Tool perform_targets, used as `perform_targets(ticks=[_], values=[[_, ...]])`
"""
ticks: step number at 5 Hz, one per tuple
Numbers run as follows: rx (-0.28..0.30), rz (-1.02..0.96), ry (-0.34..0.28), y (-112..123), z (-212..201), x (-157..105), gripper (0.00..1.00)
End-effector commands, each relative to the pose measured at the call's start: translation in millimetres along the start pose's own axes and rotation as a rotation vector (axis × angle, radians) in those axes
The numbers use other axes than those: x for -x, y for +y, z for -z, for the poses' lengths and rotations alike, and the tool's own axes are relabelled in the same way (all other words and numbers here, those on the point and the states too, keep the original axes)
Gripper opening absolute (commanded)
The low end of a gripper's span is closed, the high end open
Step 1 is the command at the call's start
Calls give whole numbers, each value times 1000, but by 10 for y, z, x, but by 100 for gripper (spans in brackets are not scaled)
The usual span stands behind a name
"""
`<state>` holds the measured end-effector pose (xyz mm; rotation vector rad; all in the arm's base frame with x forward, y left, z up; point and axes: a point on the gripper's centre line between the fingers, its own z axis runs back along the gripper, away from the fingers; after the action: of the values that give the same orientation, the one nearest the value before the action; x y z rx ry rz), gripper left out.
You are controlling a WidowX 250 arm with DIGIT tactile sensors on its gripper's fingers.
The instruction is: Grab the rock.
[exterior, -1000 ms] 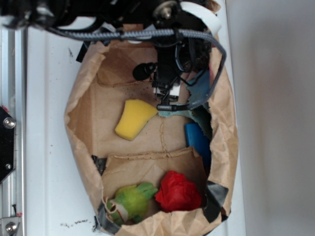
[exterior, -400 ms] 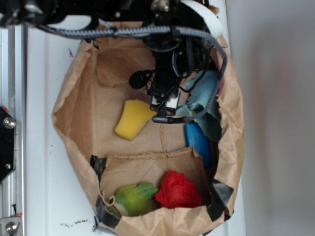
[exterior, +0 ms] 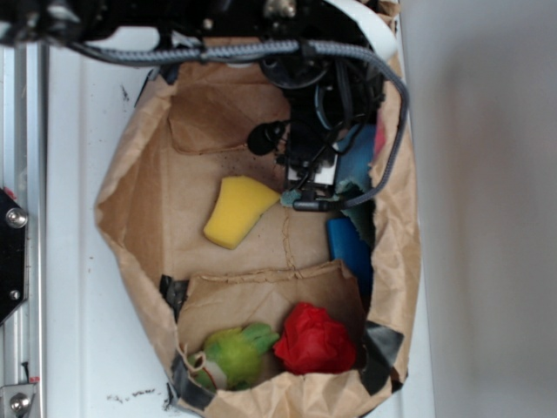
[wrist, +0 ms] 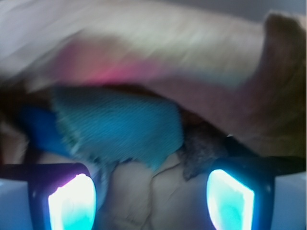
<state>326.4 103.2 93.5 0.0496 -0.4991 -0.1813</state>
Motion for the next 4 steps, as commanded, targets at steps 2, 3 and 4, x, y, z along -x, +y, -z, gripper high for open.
perform_targets(ticks=[2,3,4], values=[[-132,-49,-106,231,-15,-307,100],[-128,-37,-107,217,23,-306,100],[-110,6,-107,134,97,-274,100]])
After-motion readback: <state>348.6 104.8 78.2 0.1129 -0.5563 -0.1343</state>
